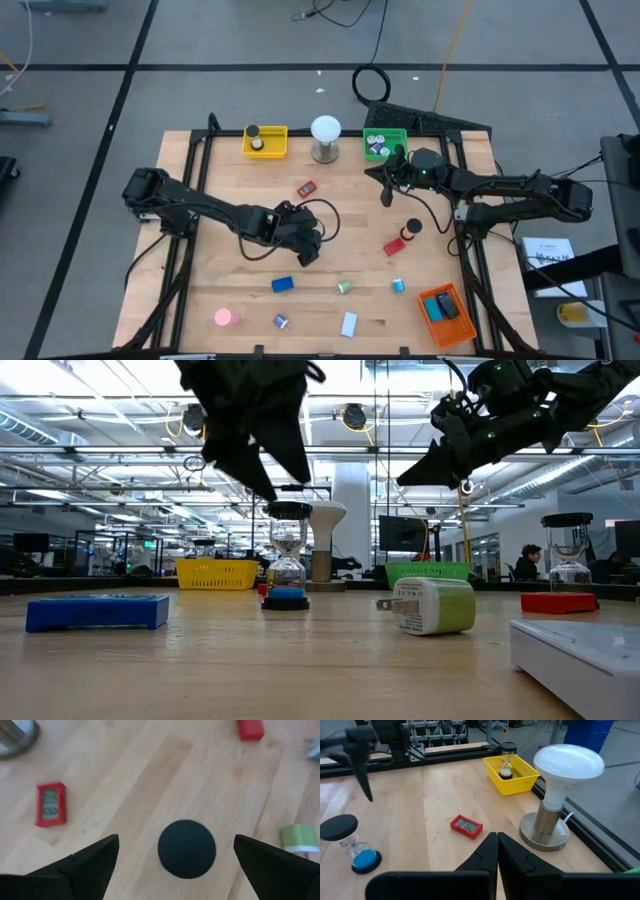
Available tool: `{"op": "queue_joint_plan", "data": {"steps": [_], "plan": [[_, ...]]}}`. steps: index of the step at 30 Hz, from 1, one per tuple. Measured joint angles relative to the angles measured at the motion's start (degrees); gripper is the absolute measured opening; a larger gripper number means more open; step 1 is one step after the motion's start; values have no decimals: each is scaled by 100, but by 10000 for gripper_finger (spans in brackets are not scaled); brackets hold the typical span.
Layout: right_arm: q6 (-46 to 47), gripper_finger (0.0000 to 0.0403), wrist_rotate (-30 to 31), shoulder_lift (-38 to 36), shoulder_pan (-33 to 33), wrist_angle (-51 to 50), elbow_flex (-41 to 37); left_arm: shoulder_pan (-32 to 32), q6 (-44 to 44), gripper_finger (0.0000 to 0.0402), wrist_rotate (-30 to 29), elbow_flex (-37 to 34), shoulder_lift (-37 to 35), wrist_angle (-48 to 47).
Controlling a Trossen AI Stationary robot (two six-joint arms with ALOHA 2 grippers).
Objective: Pick & Place Office items
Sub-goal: Put the blue hourglass into the yellow bin
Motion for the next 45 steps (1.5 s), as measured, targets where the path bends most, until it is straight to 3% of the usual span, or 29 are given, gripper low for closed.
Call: {"op": "queue_joint_plan", "data": {"steps": [5, 13, 17, 24, 29, 37, 45], "plan": [[-5, 1, 13, 0, -4, 38, 0, 157, 71, 399, 373, 0, 283, 53], [44, 2, 13, 2, 0, -19, 2, 205, 101, 381, 381, -2, 632, 27], [54, 2, 16, 2, 21, -49, 4, 192, 144, 329, 382, -2, 679, 86], [54, 2, 15, 2, 197, -74, 4, 188, 142, 204, 248, -2, 630, 116], [45, 2, 17, 2, 295, -56, 4, 229, 100, 203, 71, -7, 453, -184], [34, 2, 28, 2, 383, -53, 4, 535, -484, 203, -514, -7, -480, -1601], [-83, 2, 39, 2, 398, 27, 4, 1472, -657, 203, -546, -617, -1573, -1953]]}}
